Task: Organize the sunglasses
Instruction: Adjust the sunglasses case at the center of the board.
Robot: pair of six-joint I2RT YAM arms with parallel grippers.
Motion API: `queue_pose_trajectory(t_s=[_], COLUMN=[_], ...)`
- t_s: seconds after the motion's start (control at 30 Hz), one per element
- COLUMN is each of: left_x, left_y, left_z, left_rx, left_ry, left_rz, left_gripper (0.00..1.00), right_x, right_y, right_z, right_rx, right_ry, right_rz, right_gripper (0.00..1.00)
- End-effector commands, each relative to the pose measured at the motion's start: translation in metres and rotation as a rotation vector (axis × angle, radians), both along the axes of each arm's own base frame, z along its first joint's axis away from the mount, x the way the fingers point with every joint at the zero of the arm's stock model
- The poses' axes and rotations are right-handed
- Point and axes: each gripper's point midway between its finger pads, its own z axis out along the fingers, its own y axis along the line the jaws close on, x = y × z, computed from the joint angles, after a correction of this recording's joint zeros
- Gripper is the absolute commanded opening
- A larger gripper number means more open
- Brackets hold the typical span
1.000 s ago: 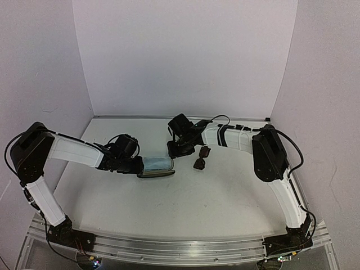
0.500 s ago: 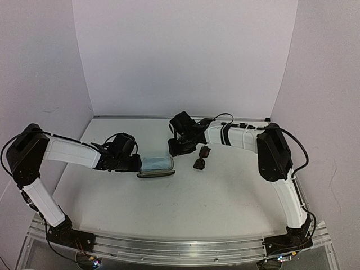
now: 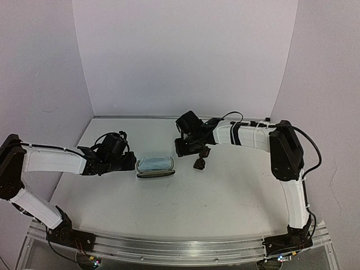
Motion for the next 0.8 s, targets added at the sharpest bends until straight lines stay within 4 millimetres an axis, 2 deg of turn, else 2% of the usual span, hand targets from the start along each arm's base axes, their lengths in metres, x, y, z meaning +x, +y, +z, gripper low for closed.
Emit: queue_pose_trajectory(t_s=[0.0,0.13,0.23,0.33,0.43,0.57,0.77], left_x=[0.001,0.001,0.006,0.016,0.027,0.039,0.052], left_y=[0.0,-0.004,-0.007,-0.005,-0.006,-0.012,-0.025], left_z=[0.018,0.01,0.009,0.013,0.024,0.036,0.033], left_rx=[-0.01,-0.012,-0.019,-0.012,-0.05,-0.098,-0.114], left_ry=[-0.056,-0.049,-0.07,-0.097,-0.132,-0.15,-0.133], left_rz=[0.01,-0.003,-0.004,0.026,0.026,-0.017,-0.17], left_gripper=[0.46,0.48,0.54,0.64,0.7,0.73,0.73], right_x=[0.015,0.021,0.025,0.028,0.03,0.034,0.032], right_y=[-0.03,-0.055,-0.066,-0.072,-0.073,-0.074,-0.081], right_z=[0.042,0.04,0.029,0.021,0.02,0.021,0.014], right_rx=[0.037,0.023,0.005,0.012,0.019,0.026,0.025], right_ry=[-0.077,-0.073,-0.051,-0.024,-0.02,-0.018,0.001], right_rz=[-0.135,-0.221,-0.264,-0.289,-0.299,-0.307,-0.327], right_gripper=[0.44,0.43,0.42,0.42,0.42,0.42,0.42])
